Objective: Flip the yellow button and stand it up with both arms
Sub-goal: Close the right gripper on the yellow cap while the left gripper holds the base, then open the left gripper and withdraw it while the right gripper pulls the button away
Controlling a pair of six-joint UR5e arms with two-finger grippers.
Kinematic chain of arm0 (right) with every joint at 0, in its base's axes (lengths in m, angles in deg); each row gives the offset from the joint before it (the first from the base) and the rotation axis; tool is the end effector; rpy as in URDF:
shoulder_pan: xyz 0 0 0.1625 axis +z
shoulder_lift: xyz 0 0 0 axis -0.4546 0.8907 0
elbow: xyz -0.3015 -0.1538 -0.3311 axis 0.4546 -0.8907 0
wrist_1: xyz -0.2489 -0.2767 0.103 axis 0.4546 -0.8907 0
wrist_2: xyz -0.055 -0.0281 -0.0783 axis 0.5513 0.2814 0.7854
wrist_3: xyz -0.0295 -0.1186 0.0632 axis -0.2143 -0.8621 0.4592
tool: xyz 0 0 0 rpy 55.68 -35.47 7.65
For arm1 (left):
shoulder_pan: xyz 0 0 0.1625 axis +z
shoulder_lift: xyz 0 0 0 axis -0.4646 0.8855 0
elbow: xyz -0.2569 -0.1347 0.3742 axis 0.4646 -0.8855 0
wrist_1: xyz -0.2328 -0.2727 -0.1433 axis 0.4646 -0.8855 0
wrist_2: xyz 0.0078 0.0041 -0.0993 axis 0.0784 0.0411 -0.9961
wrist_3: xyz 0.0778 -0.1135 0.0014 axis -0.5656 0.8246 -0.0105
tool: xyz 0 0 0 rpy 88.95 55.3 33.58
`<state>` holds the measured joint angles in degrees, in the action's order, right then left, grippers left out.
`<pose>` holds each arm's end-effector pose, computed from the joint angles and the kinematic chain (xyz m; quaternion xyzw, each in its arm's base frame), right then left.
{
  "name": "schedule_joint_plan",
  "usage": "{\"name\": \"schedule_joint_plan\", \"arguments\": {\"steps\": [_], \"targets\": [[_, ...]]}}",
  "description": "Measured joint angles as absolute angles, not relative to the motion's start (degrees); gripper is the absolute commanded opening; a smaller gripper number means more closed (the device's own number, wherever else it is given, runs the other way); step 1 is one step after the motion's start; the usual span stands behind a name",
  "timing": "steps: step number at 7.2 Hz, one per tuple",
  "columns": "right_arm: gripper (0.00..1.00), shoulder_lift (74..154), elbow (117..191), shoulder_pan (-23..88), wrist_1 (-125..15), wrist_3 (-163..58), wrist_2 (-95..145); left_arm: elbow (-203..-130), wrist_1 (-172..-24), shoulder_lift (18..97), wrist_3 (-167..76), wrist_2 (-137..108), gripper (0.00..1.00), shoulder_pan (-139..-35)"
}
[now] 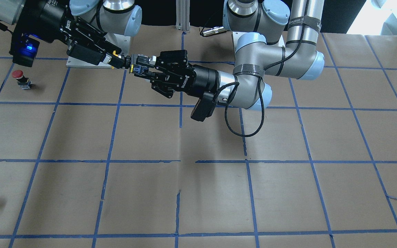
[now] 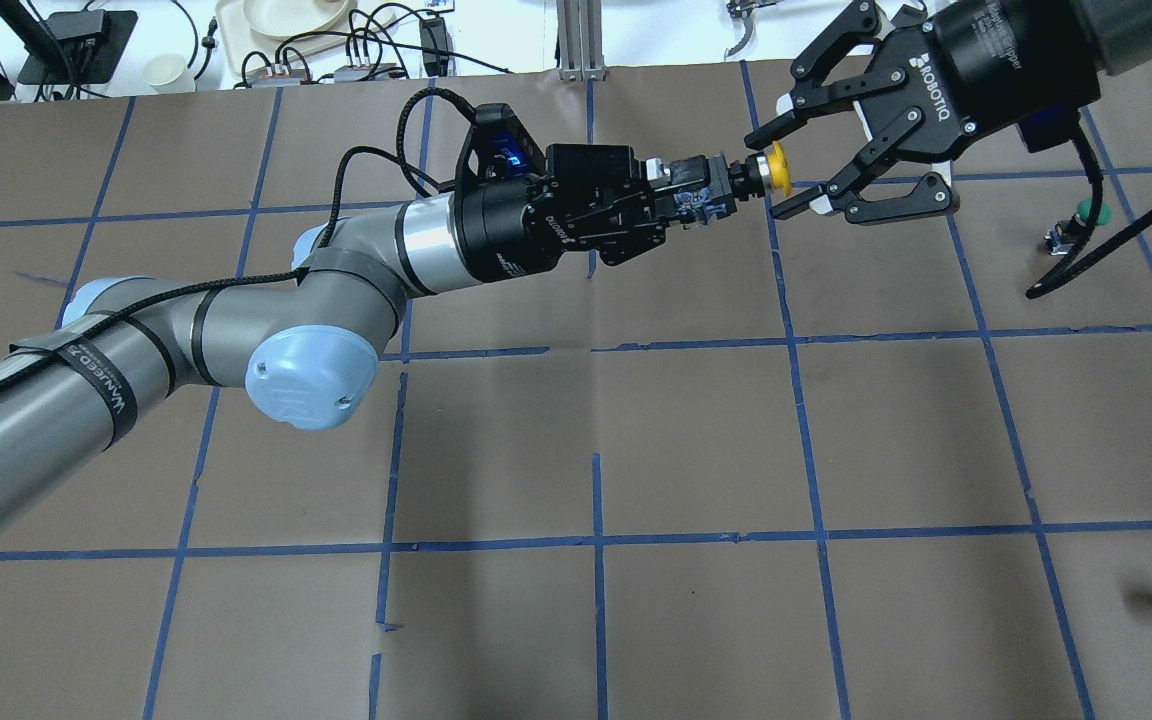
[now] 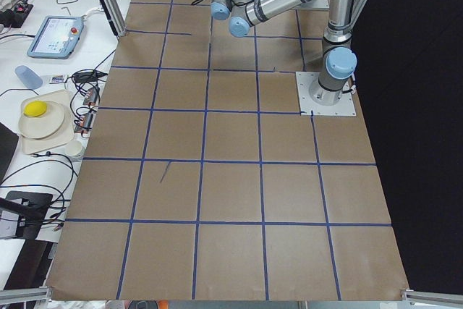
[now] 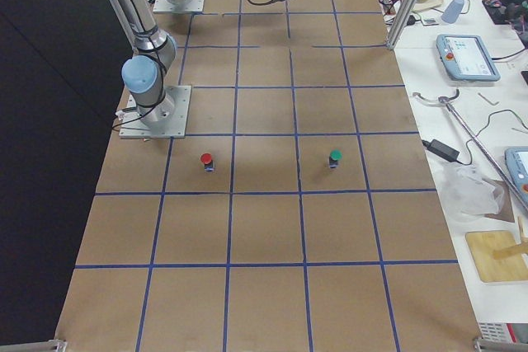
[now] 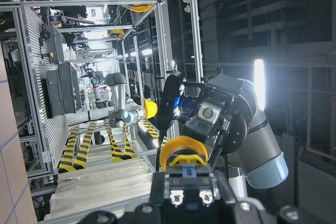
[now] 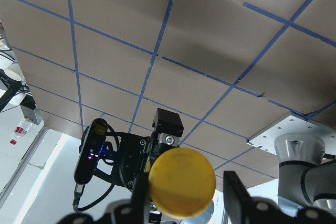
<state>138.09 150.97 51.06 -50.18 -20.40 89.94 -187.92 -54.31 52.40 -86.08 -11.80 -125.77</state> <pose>0.1470 -0.4444 0.5439 0.4984 0.7588 0.2349 0.3472 -0.3338 -0.4752 0.4103 -0.0353 -0.5904 0.0248 0.8060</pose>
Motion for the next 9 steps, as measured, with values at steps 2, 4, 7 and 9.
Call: {"name": "schedule_joint_plan", "arguments": {"steps": [2,4,7,9], "targets": [[0.10,137.89,150.87,50.92,-50.09,-20.38,89.82,-187.72,-54.45,52.38,-84.53,-11.61,1.00,-125.77],[0.08,138.01,150.81,50.86,-49.93,-20.36,89.76,-187.38,-54.26,52.17,-81.21,-11.63,1.00,-125.71],[0.07,137.84,150.51,50.36,-50.12,-20.66,91.33,-183.46,-53.53,50.53,-75.13,-0.81,1.00,-124.02],[0.07,137.72,150.35,49.43,-51.21,-25.31,97.11,-176.55,-51.75,49.73,-66.46,18.51,1.00,-122.71]]}}
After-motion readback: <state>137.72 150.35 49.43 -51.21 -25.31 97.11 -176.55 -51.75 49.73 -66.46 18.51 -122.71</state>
